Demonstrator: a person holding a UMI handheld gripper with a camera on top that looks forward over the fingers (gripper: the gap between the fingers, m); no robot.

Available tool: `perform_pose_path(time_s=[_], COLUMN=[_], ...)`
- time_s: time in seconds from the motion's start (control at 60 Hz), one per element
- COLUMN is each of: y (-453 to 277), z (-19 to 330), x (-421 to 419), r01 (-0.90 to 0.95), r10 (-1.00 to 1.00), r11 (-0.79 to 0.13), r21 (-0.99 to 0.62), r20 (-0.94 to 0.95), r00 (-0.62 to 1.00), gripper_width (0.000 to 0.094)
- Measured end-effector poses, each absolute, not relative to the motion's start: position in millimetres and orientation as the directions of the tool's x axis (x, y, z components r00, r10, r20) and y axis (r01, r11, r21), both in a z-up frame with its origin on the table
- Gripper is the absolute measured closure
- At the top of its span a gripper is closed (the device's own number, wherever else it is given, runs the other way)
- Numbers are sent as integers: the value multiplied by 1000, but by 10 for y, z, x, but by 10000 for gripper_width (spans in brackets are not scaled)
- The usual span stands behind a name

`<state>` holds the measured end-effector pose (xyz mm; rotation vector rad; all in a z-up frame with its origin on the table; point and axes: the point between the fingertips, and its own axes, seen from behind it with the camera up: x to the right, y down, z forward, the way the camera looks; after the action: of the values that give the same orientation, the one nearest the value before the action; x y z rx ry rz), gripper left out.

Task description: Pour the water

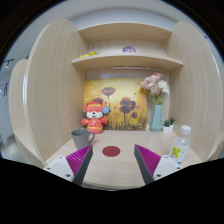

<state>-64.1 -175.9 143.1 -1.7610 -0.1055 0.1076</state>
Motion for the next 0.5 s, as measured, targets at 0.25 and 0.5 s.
perform_pose_path(time_s=[0.25, 0.5], y=[-1824, -1879], z=[1202, 1059], x=[-138, 992], r01=[48, 74], r10=[69, -133], r11=[-173, -149], r21=[-984, -986], r20=[36, 94], r00=[997, 987], gripper_width=[80, 79])
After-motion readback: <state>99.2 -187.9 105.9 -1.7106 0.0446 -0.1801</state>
